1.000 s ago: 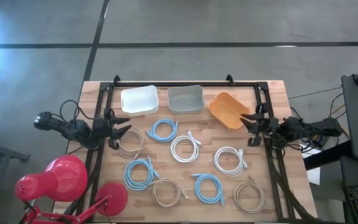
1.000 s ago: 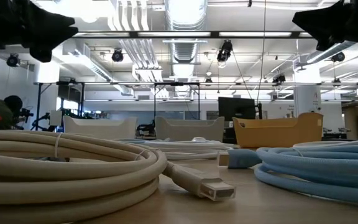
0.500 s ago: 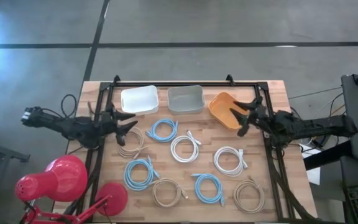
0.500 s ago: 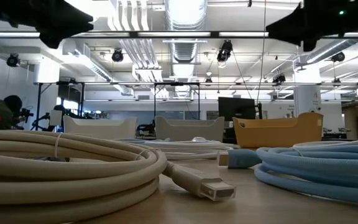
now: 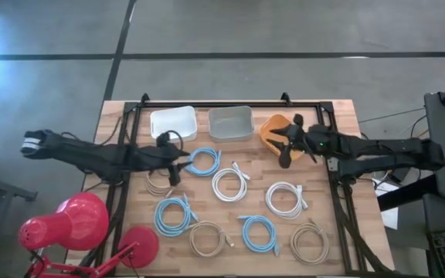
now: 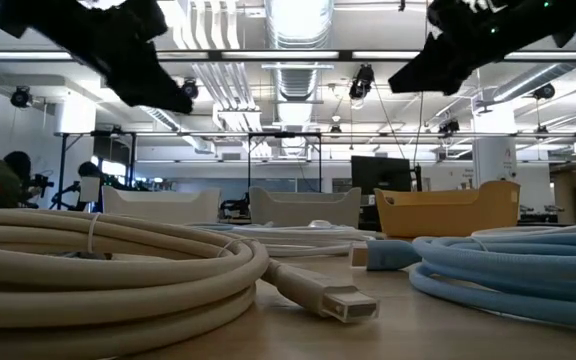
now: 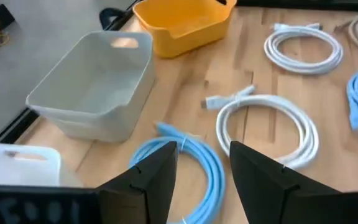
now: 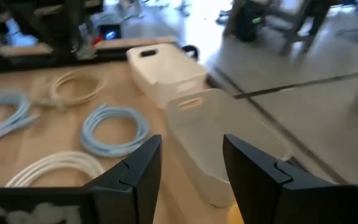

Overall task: Pick & Place USB Port
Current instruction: Put the top blue cable into the white bin

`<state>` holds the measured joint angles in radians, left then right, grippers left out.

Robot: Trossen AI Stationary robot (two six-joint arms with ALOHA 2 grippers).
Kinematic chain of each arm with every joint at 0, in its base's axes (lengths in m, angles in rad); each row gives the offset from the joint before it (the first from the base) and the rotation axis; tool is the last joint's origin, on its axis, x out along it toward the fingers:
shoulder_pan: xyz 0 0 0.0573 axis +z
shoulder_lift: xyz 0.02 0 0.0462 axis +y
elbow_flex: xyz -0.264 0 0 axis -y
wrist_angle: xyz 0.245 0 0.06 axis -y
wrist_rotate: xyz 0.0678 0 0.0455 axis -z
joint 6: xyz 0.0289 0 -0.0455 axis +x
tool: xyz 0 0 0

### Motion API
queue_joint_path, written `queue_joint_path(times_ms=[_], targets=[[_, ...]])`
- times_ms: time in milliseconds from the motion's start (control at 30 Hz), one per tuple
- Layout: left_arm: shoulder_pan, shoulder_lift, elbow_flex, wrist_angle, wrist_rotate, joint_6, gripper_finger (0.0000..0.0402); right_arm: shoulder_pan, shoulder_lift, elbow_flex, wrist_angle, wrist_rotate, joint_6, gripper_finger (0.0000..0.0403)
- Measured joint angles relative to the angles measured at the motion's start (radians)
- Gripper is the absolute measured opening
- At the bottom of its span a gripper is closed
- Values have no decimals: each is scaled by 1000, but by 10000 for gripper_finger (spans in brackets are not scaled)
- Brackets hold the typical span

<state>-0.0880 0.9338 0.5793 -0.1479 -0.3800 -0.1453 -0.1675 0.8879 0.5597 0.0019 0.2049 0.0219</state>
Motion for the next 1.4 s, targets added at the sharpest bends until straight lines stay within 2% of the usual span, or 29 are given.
queue_joint_path(times_ms=[167, 300, 400, 600, 733, 1067, 1200, 1400], targets=[[16, 157, 15, 44, 79, 10, 177, -128, 49, 3, 1, -222, 1, 162], [16, 260, 31, 132, 142, 8, 177, -224, 68, -11, 1, -302, 1, 152], [19, 339, 31, 161, 157, 4, 177, -253, 87, -20, 14, -358, -15, 143], [63, 474, 34, 186, 165, -33, 177, -251, 153, -27, 47, -371, -23, 131], [94, 544, 34, 203, 210, -90, 177, -252, 207, -27, 68, -372, -29, 131], [93, 647, 34, 218, 232, -92, 176, -252, 294, 15, 86, -371, -58, 148], [93, 655, 34, 220, 230, -66, 143, -252, 304, 31, 86, -371, -56, 147], [94, 613, 32, 198, 222, -68, 42, -252, 304, 37, 85, -371, -55, 136]])
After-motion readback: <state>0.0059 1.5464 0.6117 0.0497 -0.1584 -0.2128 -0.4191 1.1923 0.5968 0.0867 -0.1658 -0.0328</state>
